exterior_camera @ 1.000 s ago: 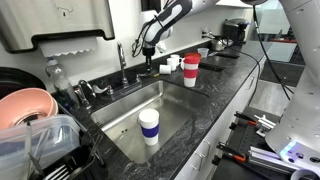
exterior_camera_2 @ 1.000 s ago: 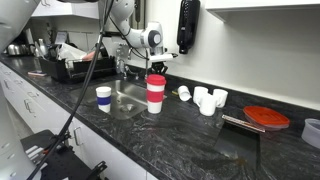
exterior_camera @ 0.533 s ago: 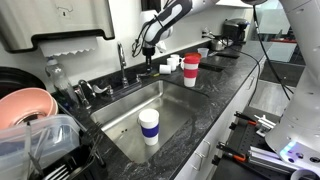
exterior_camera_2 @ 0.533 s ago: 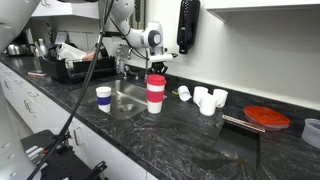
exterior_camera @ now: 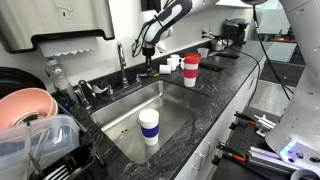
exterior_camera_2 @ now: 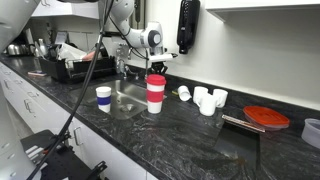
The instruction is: Turn on the faucet with the handle on the right
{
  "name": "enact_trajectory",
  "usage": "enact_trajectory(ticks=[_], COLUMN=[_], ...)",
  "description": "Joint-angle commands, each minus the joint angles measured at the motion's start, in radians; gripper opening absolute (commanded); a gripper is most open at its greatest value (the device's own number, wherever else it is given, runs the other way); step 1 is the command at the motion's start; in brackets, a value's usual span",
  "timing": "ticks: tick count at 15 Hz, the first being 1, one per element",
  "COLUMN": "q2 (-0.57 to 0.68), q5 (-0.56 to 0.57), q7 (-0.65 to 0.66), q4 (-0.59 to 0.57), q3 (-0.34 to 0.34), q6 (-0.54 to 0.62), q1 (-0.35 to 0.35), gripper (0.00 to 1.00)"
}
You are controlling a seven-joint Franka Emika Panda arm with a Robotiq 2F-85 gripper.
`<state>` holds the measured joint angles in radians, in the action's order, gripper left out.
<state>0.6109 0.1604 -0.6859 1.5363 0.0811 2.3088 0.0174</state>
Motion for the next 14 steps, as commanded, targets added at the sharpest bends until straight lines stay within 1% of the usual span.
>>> enact_trajectory(ticks=[1, 14], q2=[-0.010, -0.015], q5=[-0.005, -0.002], q7=[0.008, 0.011], q4=[0.019, 0.025], q3=[0.017, 0.028], q6=[-0.001, -0.008], q1=[-0.004, -0.018], gripper=[0.03, 0.03])
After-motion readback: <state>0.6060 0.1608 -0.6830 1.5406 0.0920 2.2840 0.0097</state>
